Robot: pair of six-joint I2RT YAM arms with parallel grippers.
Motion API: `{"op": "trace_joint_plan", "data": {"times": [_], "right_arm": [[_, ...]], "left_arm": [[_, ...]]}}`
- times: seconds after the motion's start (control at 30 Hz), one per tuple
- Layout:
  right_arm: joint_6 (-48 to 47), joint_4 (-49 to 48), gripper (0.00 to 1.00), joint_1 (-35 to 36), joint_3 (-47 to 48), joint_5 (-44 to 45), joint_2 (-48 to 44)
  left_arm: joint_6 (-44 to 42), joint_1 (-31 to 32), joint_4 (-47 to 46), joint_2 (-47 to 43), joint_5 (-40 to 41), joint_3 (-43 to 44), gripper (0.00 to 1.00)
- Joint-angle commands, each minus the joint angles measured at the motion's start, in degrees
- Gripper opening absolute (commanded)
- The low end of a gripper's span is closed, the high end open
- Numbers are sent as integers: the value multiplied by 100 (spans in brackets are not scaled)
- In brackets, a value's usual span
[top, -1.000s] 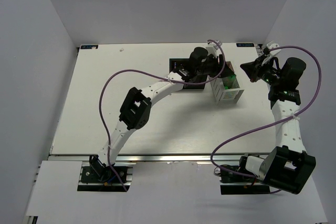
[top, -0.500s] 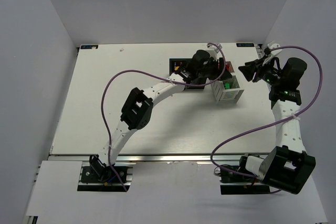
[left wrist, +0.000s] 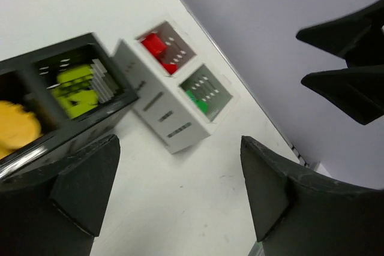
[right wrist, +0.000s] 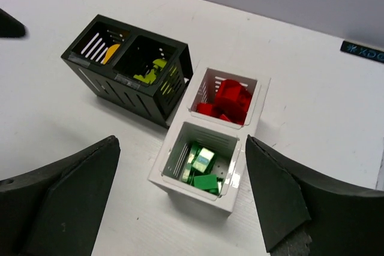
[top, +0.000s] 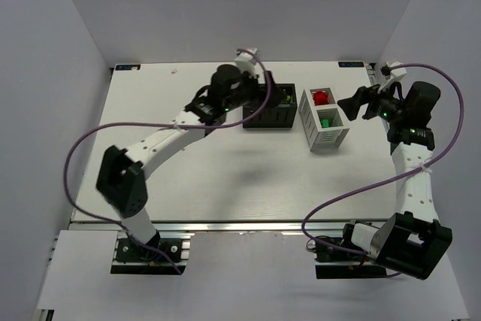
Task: Sort the legos into containers by color
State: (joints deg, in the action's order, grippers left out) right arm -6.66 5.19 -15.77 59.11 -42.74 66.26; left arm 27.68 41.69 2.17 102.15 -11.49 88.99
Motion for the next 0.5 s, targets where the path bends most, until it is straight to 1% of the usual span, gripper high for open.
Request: {"op": "trace_joint_plan", "data": {"times": [0.0, 0.03, 0.07, 0.1, 0.13, 0.2, 0.3, 0.33, 0.47], "right_arm": [[-81, 613, 89, -23, 337, 29, 36], [-134, 911, 89, -23, 373, 20, 54], [-317, 1061, 89, -23, 390, 12, 62], [-388, 1176, 89, -23, 391, 11, 45], [-459, 1334, 89, -23, 356, 38, 28], [-503, 1353, 89, -23, 207, 203, -113], [-425, 1274, 89, -23, 110, 380, -253], [-311, 1291, 89, -23, 109, 528, -271], [76, 1432, 89, -23, 118, 741, -307]], "left_arm": [[-52, -284, -138, -949, 278, -899, 92], [-52, -337, -130, -1134, 331, -1084, 92], [-52, -442, -130, -1519, 418, -1425, 95], [-61, -495, -112, -1696, 515, -1585, 98], [-61, -539, -51, -1872, 611, -1726, 98], [-79, -688, 28, -2363, 752, -2112, 98], [-79, -838, 195, -2769, 998, -2359, 98], [-96, -856, 283, -3005, 1069, -2464, 98], [-114, -996, 503, -3420, 1456, -2632, 98]]}}
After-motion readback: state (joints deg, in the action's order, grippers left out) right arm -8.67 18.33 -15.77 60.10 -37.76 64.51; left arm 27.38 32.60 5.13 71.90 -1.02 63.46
